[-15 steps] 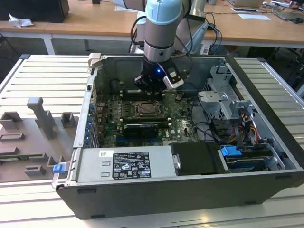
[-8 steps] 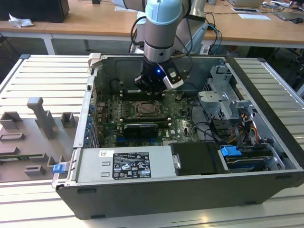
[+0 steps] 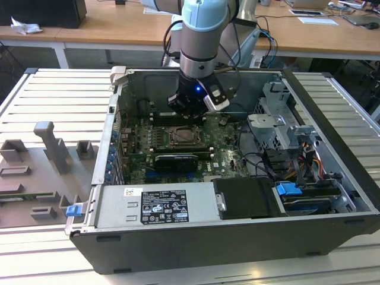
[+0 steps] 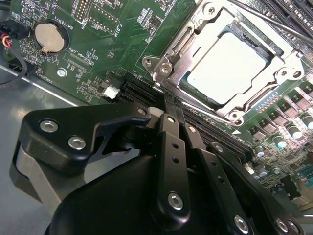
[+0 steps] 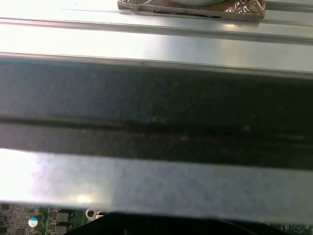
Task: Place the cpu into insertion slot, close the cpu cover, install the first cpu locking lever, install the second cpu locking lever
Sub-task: 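Install the first cpu locking lever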
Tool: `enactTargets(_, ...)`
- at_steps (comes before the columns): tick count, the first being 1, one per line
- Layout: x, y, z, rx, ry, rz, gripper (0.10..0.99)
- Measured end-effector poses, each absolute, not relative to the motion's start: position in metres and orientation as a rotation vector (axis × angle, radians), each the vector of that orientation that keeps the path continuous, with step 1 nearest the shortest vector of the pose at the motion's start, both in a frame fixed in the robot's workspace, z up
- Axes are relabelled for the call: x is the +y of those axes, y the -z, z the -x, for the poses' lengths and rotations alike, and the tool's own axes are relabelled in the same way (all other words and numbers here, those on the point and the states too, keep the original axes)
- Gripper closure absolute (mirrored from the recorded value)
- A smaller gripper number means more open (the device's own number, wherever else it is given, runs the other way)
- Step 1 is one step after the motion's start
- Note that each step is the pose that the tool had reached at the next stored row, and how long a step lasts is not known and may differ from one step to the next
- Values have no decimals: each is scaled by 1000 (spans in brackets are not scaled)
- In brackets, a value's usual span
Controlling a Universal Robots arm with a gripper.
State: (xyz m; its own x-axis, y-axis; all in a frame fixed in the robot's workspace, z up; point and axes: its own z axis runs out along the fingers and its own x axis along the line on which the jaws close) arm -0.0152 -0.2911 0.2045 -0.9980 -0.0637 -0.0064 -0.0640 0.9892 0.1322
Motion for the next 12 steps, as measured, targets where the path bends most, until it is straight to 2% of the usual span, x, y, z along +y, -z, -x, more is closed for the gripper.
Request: enactTargets(12, -291, -205, 15, 3133, -187, 100, 980)
